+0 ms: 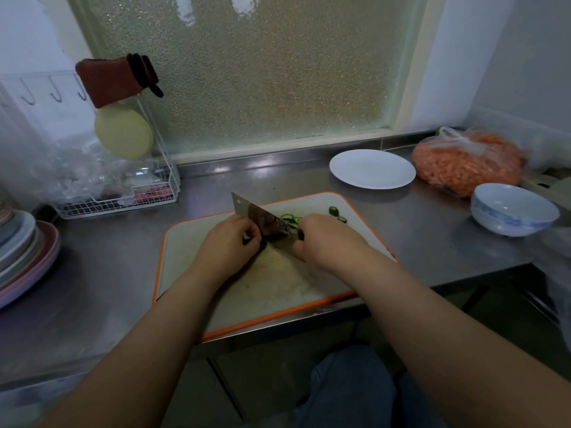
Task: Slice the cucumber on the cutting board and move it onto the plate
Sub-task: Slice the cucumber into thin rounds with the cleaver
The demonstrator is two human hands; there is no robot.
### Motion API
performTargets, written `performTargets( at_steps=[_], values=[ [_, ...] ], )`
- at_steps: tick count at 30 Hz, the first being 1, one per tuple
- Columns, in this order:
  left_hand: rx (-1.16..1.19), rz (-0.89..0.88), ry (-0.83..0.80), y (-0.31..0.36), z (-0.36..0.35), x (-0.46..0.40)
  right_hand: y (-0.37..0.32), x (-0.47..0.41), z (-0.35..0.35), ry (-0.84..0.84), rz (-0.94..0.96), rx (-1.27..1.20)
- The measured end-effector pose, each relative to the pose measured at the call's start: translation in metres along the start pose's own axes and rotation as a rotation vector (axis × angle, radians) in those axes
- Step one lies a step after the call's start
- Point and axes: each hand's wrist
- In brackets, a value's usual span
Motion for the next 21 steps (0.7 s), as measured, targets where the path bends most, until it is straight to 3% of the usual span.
performTargets(
  at_steps=[9,21],
  values=[
    [-0.008,-0.005,0.006,-0.001,-0.001,0.001,-0.012,0.001,-0.003,0.033,-0.007,0.007],
    [-0.007,-0.01,0.03,0.001,0.001,0.004,-0.007,-0.01,-0.01,-0.089,-0.087,-0.062]
  ],
)
Point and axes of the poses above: each hand's wrist, its own x-axis away from the middle knuckle, its own z-axis out of the back of the hand, y = z × x, and after that the axes turned 5 degrees about -z, right-handed
